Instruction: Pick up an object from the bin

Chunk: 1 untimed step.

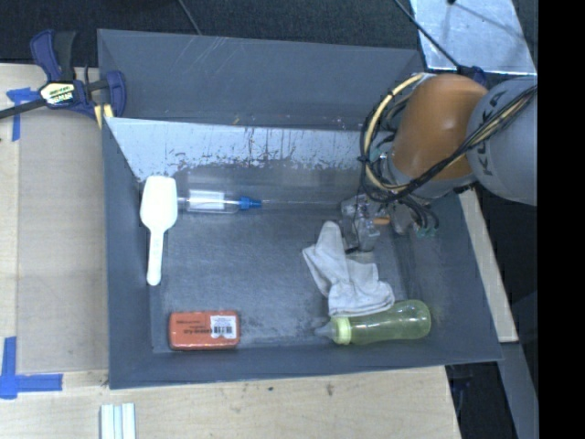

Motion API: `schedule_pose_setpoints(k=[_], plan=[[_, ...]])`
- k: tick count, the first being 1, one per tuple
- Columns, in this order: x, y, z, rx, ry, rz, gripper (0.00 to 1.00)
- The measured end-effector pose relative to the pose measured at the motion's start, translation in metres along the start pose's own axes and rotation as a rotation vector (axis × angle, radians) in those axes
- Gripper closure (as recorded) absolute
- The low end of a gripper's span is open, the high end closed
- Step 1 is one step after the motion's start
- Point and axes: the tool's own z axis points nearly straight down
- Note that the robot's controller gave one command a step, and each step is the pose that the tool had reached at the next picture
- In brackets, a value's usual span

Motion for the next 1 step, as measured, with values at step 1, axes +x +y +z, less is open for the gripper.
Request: schedule_pose_setpoints(k=[1], plan=[[0.0001, -0.0003, 0.0001, 0.001, 0.000, -0.001, 0.00]])
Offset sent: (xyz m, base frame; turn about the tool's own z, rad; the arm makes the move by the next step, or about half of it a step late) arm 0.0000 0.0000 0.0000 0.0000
